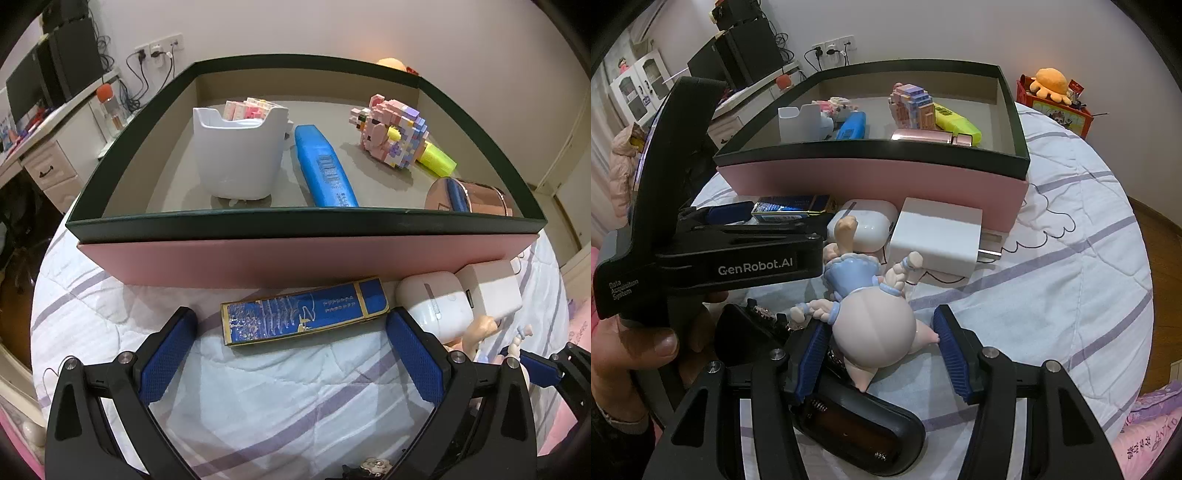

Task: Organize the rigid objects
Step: 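Grasp the doll figure with the right gripper while the left gripper grasps the blue rectangular box, then carry the doll figure and blue box into the box and release both, then withdraw both grippers from the box toward the white earbud case and charger, then grasp the white charger with the right gripper while the left gripper grasps the white earbud case, then carry the earbud case and charger into the box and release both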

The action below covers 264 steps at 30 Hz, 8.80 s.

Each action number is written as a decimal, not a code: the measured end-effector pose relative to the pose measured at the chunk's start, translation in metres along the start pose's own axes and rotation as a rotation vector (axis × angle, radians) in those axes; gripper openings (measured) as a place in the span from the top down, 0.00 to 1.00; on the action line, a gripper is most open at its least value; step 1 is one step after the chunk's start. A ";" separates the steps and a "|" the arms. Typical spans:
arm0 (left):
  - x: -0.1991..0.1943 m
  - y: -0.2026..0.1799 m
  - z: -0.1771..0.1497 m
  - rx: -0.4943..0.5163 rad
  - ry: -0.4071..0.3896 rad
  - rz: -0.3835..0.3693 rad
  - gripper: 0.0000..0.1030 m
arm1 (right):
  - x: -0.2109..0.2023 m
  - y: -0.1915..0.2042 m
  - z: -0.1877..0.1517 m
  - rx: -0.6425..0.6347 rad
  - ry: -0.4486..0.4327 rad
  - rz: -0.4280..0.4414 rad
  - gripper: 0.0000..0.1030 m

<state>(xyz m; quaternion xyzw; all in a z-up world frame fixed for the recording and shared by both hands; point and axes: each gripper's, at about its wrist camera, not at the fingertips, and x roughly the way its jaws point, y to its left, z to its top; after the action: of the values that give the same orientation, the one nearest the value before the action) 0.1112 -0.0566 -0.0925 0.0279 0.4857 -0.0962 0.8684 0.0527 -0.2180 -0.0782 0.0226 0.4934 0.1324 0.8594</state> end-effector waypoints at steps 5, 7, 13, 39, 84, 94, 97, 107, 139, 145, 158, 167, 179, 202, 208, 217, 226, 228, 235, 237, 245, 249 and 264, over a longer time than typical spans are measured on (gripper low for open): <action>0.005 0.003 0.006 -0.034 0.001 0.017 0.00 | 0.003 0.001 0.000 -0.007 0.002 -0.004 0.43; 0.007 0.004 0.008 -0.039 -0.003 0.033 0.00 | 0.003 0.002 0.000 -0.015 0.000 -0.011 0.43; -0.002 0.011 0.000 -0.028 -0.057 0.034 0.18 | 0.001 0.005 -0.004 -0.025 -0.011 -0.030 0.45; -0.071 0.054 -0.026 -0.062 -0.151 -0.003 0.18 | -0.033 0.005 0.008 0.017 -0.089 0.029 0.46; 0.024 0.020 0.181 0.068 -0.087 0.031 0.17 | 0.049 -0.053 0.212 0.006 -0.114 -0.117 0.46; 0.001 0.022 0.168 0.056 -0.105 0.055 0.05 | 0.031 -0.047 0.208 0.003 -0.143 -0.175 0.20; -0.019 0.025 0.162 0.048 -0.143 0.055 0.03 | 0.020 -0.045 0.203 0.013 -0.159 -0.175 0.19; -0.103 0.032 0.106 0.008 -0.279 0.031 0.00 | -0.051 -0.022 0.143 0.019 -0.263 -0.136 0.19; -0.111 0.029 -0.074 -0.065 -0.117 0.035 0.00 | -0.070 -0.009 -0.043 0.126 -0.127 -0.121 0.19; -0.106 0.023 -0.069 -0.051 -0.110 0.031 0.00 | -0.065 -0.010 -0.040 0.124 -0.118 -0.122 0.19; -0.100 0.024 -0.062 -0.043 -0.102 0.035 0.00 | -0.055 -0.017 -0.026 0.121 -0.104 -0.131 0.19; -0.085 0.015 -0.046 -0.005 -0.089 0.017 0.00 | -0.032 -0.021 0.000 0.122 -0.084 -0.131 0.19; -0.058 0.012 -0.035 -0.002 -0.047 0.006 0.00 | 0.011 -0.030 0.026 0.166 -0.057 -0.150 0.19; -0.039 -0.033 -0.014 0.069 -0.032 -0.064 0.00 | -0.002 -0.041 0.007 0.104 -0.077 -0.241 0.34; -0.019 -0.050 0.000 0.075 0.011 -0.054 0.00 | -0.007 -0.049 0.001 0.113 -0.081 -0.245 0.34; 0.009 -0.059 0.011 0.054 0.052 -0.004 0.01 | -0.011 -0.058 0.001 0.124 -0.094 -0.236 0.34; 0.002 -0.057 0.010 0.076 0.006 -0.020 0.35 | -0.015 -0.068 -0.003 0.153 -0.095 -0.230 0.34; -0.002 -0.051 0.008 0.068 -0.001 -0.030 0.52 | -0.015 -0.067 -0.003 0.154 -0.096 -0.227 0.34; -0.016 -0.036 -0.002 0.044 -0.028 -0.068 0.53 | -0.019 -0.060 -0.004 0.149 -0.101 -0.216 0.33; -0.021 -0.034 -0.006 0.045 -0.043 -0.067 0.53 | -0.021 -0.057 -0.004 0.146 -0.104 -0.218 0.33; -0.048 -0.015 -0.012 0.030 -0.092 -0.052 0.53 | -0.031 -0.044 -0.003 0.123 -0.115 -0.210 0.34; -0.068 -0.002 -0.015 0.022 -0.126 -0.044 0.53 | -0.040 -0.034 0.004 0.103 -0.130 -0.186 0.34; -0.118 0.049 0.066 -0.007 -0.272 -0.012 0.53 | -0.073 0.004 0.108 -0.034 -0.257 -0.125 0.34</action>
<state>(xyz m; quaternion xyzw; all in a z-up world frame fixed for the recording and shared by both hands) 0.1159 -0.0017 0.0407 0.0085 0.3640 -0.1026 0.9257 0.1086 -0.2223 0.0395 -0.0062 0.3776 0.0829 0.9222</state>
